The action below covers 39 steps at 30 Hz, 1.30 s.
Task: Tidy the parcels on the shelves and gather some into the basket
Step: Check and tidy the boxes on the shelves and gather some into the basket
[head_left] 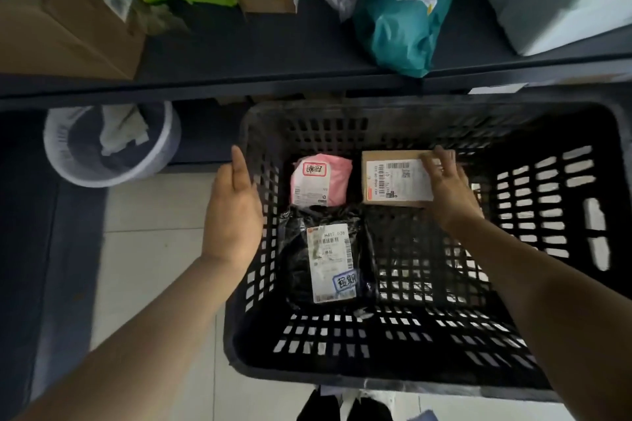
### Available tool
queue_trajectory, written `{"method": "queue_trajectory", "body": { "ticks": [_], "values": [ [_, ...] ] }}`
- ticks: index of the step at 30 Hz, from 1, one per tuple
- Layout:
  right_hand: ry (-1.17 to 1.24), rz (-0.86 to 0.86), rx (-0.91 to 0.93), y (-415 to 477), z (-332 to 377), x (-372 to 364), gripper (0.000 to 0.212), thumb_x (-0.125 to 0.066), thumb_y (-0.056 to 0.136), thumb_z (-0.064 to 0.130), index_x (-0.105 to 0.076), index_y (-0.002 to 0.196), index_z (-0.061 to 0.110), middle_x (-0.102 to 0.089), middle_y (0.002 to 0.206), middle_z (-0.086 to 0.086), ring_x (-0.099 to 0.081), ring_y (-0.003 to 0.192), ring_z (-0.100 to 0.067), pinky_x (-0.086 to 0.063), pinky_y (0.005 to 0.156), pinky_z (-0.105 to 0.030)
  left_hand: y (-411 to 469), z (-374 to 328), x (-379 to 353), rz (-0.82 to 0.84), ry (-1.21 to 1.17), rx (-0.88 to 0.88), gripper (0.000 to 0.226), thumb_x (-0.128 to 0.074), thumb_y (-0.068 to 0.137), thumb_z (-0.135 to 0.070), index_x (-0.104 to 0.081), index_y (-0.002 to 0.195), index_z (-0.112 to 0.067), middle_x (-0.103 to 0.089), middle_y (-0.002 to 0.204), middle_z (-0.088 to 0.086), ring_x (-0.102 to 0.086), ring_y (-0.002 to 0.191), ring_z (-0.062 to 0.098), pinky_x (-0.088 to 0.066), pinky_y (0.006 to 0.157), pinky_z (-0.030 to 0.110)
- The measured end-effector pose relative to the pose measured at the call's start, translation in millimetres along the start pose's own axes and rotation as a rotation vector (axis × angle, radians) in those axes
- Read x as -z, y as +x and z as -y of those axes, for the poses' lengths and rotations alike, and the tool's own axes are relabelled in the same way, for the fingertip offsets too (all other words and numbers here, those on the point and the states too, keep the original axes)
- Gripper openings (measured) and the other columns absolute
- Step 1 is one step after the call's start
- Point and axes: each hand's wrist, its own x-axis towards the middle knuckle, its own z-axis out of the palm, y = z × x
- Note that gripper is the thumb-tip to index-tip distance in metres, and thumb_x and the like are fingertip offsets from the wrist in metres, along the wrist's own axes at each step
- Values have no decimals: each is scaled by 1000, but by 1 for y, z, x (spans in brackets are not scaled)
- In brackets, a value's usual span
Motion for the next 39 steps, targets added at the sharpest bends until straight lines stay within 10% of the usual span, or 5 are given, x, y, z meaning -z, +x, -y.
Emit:
{"method": "queue_trajectory", "body": {
  "ticks": [17, 24, 29, 39],
  "values": [
    [-107, 39, 143, -72, 69, 79, 73, -61, 87, 19, -22, 149, 18, -24, 152, -9, -21, 140, -31, -25, 114, -41, -6, -15, 74, 288, 292, -28, 70, -51, 93, -31, -14, 150, -15, -36, 141, 10, -39, 124, 30, -44, 91, 41],
    [-151, 18, 386, -142, 171, 188, 70, -59, 90, 20, -22, 149, 21, -25, 153, -4, -23, 139, -31, -25, 115, -39, -59, -20, 194, 82, 242, -103, 49, -54, 91, -25, -46, 138, -17, -54, 132, 3, -50, 118, 25, -43, 95, 37],
    [-252, -109, 629, -196, 261, 269, 68, -56, 92, 25, -21, 150, 19, -21, 155, -2, -18, 142, -29, -22, 116, -39, -115, 13, 302, -111, 244, -21, 41, -81, 67, -14, -70, 107, -10, -69, 100, 7, -65, 89, 31, -53, 67, 39],
    [-400, -289, 923, -324, 468, 343, 63, -55, 90, 21, -27, 147, 21, -25, 151, -4, -24, 139, -28, -28, 112, -39, -261, 127, 496, -402, 411, 304, 39, -90, 50, -19, -74, 85, -18, -69, 84, 0, -66, 71, 26, -51, 53, 33]
  ]
}}
